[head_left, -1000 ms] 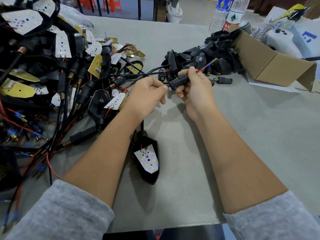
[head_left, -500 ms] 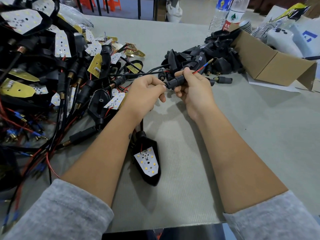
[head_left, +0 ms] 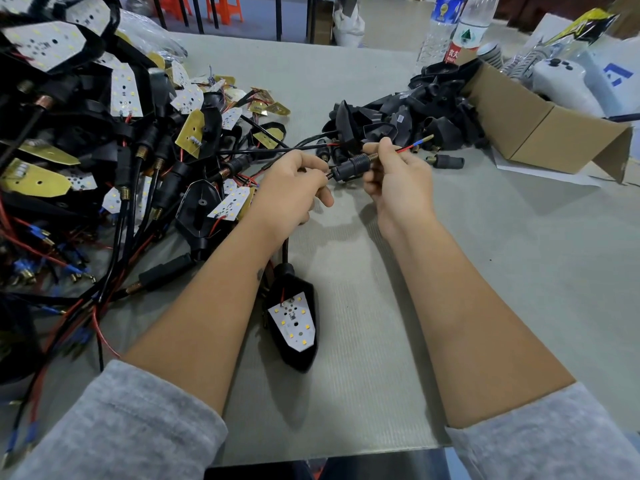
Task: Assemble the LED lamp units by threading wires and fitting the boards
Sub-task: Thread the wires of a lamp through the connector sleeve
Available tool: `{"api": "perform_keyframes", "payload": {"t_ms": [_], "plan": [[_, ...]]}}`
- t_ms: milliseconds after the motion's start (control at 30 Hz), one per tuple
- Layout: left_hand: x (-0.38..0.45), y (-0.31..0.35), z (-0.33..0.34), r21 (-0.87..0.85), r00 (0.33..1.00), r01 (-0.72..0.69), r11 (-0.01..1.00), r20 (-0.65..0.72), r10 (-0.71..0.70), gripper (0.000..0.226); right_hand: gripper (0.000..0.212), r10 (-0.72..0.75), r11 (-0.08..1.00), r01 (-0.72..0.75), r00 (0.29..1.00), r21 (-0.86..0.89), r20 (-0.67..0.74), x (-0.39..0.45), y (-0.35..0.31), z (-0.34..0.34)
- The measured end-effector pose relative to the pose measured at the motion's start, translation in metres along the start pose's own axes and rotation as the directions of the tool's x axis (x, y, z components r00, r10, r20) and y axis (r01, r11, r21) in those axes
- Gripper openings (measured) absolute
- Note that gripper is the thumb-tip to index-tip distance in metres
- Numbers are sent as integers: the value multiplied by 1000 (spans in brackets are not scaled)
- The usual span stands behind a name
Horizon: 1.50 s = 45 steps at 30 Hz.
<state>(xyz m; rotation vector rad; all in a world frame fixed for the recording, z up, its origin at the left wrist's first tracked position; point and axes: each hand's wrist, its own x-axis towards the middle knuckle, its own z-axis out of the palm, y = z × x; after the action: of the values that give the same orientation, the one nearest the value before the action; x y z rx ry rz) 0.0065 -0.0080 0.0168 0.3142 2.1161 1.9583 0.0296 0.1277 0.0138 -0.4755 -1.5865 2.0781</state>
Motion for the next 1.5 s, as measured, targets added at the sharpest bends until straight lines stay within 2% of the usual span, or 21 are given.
{"api": "perform_keyframes", "payload": {"t_ms": [267, 433, 533, 733, 1000, 1300, 1367, 1500], "plan": [[0, 1, -2, -30, 996, 1, 1000, 84, 1, 18, 28, -40, 999, 40, 999, -11, -6, -3, -3, 2], [-1, -5, -1, 94, 995, -69, 993, 76, 62, 10, 30, -72, 996, 70, 997, -63, -35, -3, -2, 1], [-2, -6, 1, 81, 996, -65, 995, 67, 59, 6, 32, -94, 991, 86, 993, -107, -72, 0, -1, -1], [-5, 1, 3, 4, 995, -37, 999, 93, 37, 14, 30, -102, 994, 98, 991, -43, -84, 1, -2, -3], [-4, 5, 1, 35, 988, 0, 999, 157, -5, 43, 29, -76, 990, 90, 989, 109, -129, 3, -2, -2], [-5, 13, 4, 46, 988, 40, 998, 148, -46, 47, 30, -48, 956, 103, 979, 275, -200, 5, -2, -3], [-3, 11, 4, 28, 991, 38, 999, 129, -41, 44, 28, -6, 936, 60, 988, 346, -157, 5, -3, -2], [-1, 2, -1, -48, 991, -27, 998, 132, 34, 33, 16, 91, 898, -102, 995, 427, 45, 2, -4, 2]]}}
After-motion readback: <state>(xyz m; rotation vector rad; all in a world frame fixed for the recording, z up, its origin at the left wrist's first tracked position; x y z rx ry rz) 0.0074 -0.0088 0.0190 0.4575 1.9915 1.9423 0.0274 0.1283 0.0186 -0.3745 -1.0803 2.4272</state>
